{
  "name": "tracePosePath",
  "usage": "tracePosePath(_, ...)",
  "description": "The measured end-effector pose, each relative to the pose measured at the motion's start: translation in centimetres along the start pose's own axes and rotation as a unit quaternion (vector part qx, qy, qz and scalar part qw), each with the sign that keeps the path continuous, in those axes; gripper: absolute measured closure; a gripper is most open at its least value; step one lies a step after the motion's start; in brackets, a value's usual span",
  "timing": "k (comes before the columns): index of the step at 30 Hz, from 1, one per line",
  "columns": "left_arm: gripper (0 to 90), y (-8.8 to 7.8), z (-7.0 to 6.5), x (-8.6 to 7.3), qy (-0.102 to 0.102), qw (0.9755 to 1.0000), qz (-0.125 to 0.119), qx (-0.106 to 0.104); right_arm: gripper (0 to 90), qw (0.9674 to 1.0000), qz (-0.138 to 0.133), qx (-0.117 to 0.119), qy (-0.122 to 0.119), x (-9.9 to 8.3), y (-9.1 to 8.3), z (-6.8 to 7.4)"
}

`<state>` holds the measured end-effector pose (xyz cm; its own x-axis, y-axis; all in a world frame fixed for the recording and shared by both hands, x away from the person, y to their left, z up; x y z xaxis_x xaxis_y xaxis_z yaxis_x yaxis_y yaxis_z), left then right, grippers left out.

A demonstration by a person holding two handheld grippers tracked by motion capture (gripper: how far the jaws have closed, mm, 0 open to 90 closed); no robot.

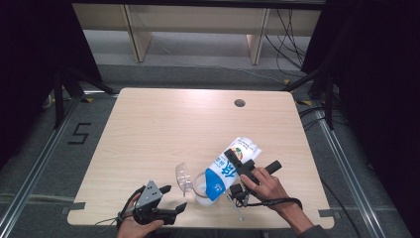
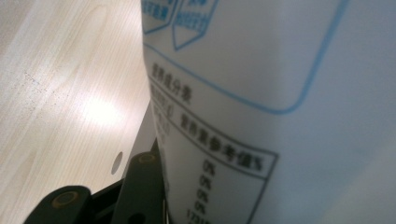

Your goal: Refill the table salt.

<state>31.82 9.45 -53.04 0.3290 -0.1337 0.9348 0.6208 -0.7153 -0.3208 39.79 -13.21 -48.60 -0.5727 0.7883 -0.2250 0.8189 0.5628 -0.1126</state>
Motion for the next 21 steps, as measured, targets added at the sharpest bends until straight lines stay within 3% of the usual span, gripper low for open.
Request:
tracePosePath(3, 20.5, 0.0, 0.01, 0.01, -0.001, 1.0, 0.0, 0.0, 62.1, 1.0, 0.001, 0.002, -0.003, 0.02, -0.02, -0.04)
tracePosePath(4, 20.4, 0.01, -0.01, 0.0, -0.001, 1.0, 0.0, 0.0, 62.2, 0.9998, 0.005, 0.009, -0.015, -0.05, -0.05, -0.04)
tracePosePath(21, 20.4, -0.01, -0.02, -0.01, -0.001, 1.0, 0.0, -0.001, 62.9, 0.9998, 0.006, 0.007, -0.016, -0.06, 0.01, 0.01)
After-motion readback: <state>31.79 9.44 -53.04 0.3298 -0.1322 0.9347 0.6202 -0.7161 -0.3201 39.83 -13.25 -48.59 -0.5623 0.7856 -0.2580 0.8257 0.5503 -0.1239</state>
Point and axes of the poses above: each handheld gripper's, and its own axes: y roughly forward along the jaws, x roughly out of its top, z roughly to its left, the point moved 7 cm from there along y, roughly forward along the jaws, and after that the axes turned 10 degrees about -z, right-handed, at the moved point
